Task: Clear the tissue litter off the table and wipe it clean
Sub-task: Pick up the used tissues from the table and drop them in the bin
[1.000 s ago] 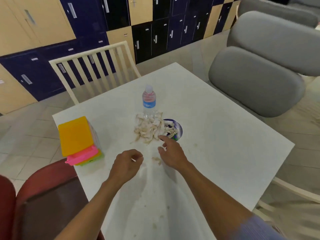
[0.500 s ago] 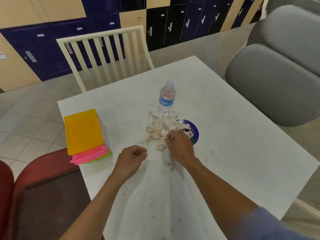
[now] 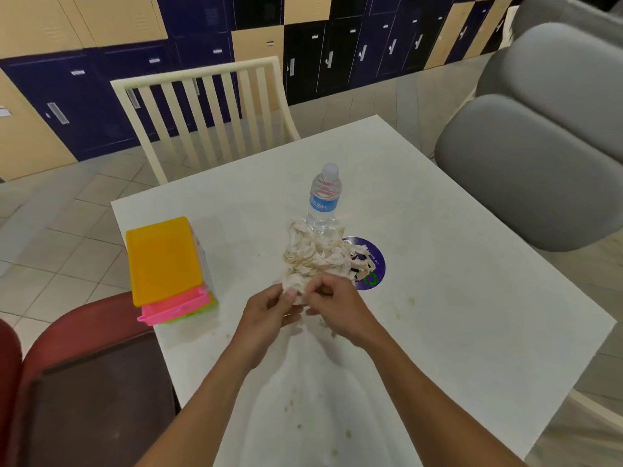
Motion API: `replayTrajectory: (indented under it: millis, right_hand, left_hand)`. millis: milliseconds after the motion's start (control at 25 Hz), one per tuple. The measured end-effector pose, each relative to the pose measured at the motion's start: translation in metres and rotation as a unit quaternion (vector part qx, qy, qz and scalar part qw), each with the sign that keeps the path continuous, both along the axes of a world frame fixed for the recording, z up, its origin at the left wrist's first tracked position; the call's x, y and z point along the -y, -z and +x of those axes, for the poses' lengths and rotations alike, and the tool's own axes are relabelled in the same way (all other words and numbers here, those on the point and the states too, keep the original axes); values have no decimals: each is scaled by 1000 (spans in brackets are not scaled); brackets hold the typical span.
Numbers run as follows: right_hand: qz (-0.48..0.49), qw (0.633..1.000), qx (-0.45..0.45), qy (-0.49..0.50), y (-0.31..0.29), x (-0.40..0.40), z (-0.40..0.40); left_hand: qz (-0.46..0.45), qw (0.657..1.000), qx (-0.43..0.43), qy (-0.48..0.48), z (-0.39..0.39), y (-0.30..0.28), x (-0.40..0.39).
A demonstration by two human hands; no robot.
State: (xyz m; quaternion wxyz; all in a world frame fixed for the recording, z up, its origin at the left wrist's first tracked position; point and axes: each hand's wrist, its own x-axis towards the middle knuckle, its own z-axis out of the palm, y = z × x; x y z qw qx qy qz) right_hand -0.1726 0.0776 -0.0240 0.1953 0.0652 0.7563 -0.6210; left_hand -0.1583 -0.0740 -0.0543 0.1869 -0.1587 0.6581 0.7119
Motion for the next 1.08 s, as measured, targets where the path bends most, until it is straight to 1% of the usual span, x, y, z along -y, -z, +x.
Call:
replayTrajectory:
  millis: [40, 80, 120, 160, 200, 240, 320, 360, 400, 440, 520, 640, 720, 800, 920, 1000, 1080]
  right_hand:
    - [-3, 999, 11, -32, 0, 1, 2]
    - [12, 999, 8, -43, 0, 0, 1]
    - [52, 998, -16, -25, 3, -2, -5]
    - [112, 992, -54, 12, 7, -5, -15]
    - [181, 978, -92, 48, 13, -10, -26]
    - [256, 959, -112, 56, 17, -15, -35]
    - [392, 915, -98, -7, 28, -21, -49]
    - [428, 899, -92, -32, 32, -23, -53]
    - [440, 892, -95, -37, 35, -23, -54]
    - [434, 894, -111, -23, 36, -24, -54]
    - [390, 910, -139, 30, 35, -24, -51]
    - [272, 947, -138, 104, 19, -33, -40]
    - [190, 962, -124, 149, 4, -44, -25]
    - [122, 968, -108, 190, -11, -58, -8]
    - [33, 966, -73, 246, -34, -90, 29]
    - [9, 964, -59, 261, -40, -116, 60]
    - [8, 960, -48, 276, -42, -144, 97]
  left_hand:
    - [-16, 1000, -9, -2, 0, 5, 2]
    - [-36, 999, -11, -15, 0, 7, 4]
    - [-52, 998, -10, -36, 0, 9, 6]
    - [-62, 997, -5, -54, -1, 10, 8]
    - [-62, 996, 2, -68, -2, 9, 10]
    - [-59, 995, 8, -75, -1, 7, 11]
    - [-49, 996, 12, -76, 2, 3, 12]
    - [-48, 996, 12, -75, 4, 1, 12]
    - [-49, 996, 11, -75, 5, 0, 13]
    - [-51, 996, 11, -76, 7, -1, 14]
    - [-55, 996, 9, -77, 9, -2, 16]
    - [-50, 996, 5, -75, 16, -9, 13]
    - [-42, 996, 4, -74, 23, -18, 7]
    - [-35, 997, 1, -69, 32, -24, 0]
    - [-17, 999, -5, -50, 50, -36, -19]
    - [-7, 999, -4, -37, 63, -44, -37]
    - [-8, 1000, -2, -17, 78, -52, -59]
